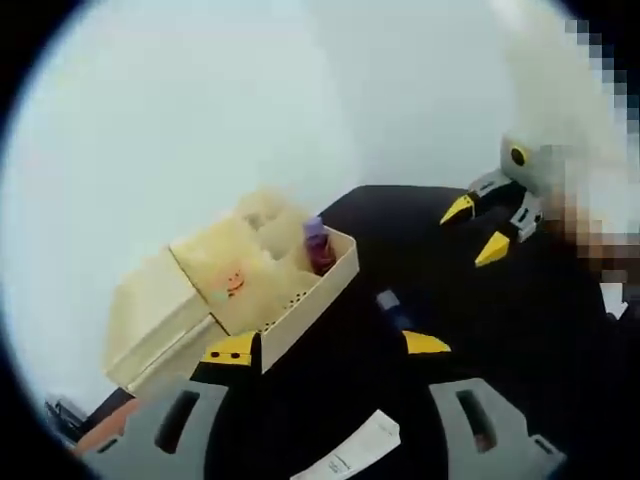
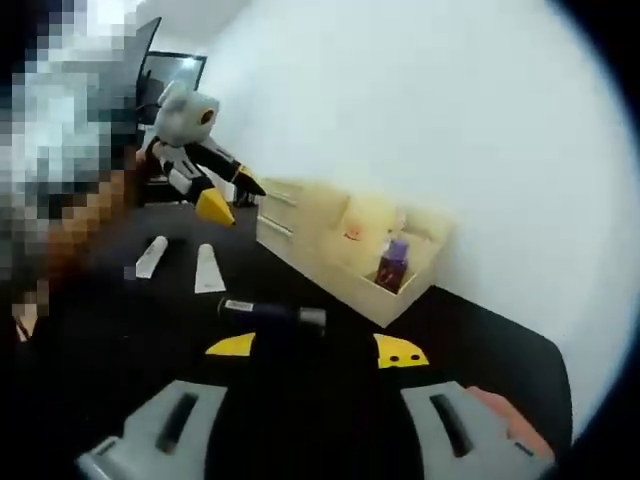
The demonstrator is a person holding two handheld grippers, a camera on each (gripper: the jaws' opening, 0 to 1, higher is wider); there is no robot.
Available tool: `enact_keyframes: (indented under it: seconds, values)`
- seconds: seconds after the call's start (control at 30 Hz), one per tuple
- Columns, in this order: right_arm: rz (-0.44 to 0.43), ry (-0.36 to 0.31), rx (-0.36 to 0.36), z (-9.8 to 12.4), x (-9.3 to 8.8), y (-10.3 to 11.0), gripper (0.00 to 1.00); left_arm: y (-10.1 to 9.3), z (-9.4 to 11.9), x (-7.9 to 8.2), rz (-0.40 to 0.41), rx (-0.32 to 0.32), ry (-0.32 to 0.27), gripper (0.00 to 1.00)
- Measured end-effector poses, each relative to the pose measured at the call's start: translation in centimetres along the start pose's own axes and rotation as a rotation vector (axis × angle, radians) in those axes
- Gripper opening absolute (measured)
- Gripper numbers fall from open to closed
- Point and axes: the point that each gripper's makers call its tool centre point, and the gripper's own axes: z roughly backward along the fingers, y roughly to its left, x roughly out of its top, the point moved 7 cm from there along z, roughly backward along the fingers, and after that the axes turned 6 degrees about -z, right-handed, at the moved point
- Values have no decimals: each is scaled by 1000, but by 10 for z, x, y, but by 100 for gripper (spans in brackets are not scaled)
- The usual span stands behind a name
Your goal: Open the drawer, pick up the cosmetic bottles from the table one by one, place them into the drawer, release the gripper, close the drawer, and move the gripper away
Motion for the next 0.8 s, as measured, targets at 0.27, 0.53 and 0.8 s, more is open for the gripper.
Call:
enact_keyframes:
  seconds: [0.27, 0.53, 0.8]
  values:
    - [-23, 23, -28, -3, -10, -14, 38, -25, 1, 21, -91, 22, -2, 49]
    - [-41, 11, -25, -5, -8, -23, 37, -49, -10, 16, -15, -36, -7, 48]
    - [-67, 3, -15, -8, -8, -27, 36, -58, -11, 19, -22, 43, 34, 49]
